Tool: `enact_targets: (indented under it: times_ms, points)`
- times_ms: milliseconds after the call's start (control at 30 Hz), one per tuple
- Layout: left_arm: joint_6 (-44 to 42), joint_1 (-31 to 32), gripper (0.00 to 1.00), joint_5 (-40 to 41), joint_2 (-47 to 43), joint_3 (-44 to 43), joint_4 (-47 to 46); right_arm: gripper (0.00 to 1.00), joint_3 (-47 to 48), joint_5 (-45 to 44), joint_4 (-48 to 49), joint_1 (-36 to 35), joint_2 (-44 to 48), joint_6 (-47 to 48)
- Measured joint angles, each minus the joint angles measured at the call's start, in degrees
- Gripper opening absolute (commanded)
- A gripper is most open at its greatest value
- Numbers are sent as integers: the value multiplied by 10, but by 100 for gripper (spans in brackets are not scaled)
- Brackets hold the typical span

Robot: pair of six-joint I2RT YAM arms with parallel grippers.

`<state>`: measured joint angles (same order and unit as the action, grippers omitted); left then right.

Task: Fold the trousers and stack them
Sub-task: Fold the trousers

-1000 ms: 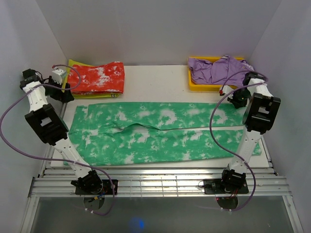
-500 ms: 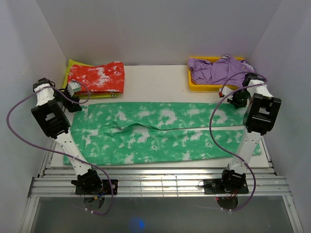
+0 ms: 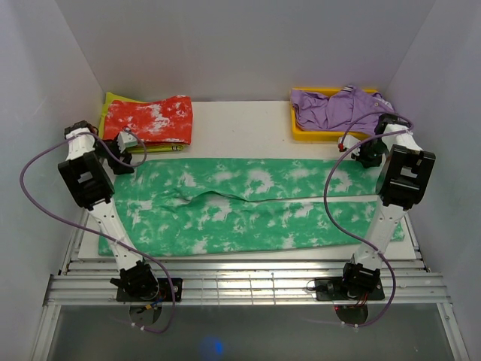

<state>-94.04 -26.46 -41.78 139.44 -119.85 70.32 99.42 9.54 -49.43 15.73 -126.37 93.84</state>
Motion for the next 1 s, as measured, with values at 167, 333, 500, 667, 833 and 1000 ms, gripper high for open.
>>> enact_targets:
  times_ms: [167, 333, 500, 667, 833, 1000]
  points:
    - [-12, 3, 56, 12, 8, -5, 28, 8, -10, 0, 6, 0, 7, 8]
    - [-37, 11, 25, 32, -14, 36, 44, 8, -24, 0, 17, 0, 15, 13]
    - [-21, 17, 0, 47, -19, 35, 53, 8, -26, 7, 15, 3, 18, 3]
    - [53, 19, 0, 50, -23, 30, 30, 8, -16, 34, 4, 15, 19, -35]
    - [121, 8, 0, 27, -93, 130, -91, 8, -3, 83, -3, 30, 47, -73]
    - [178, -2, 0, -3, -239, 276, -221, 8, 10, 128, -5, 38, 104, -89]
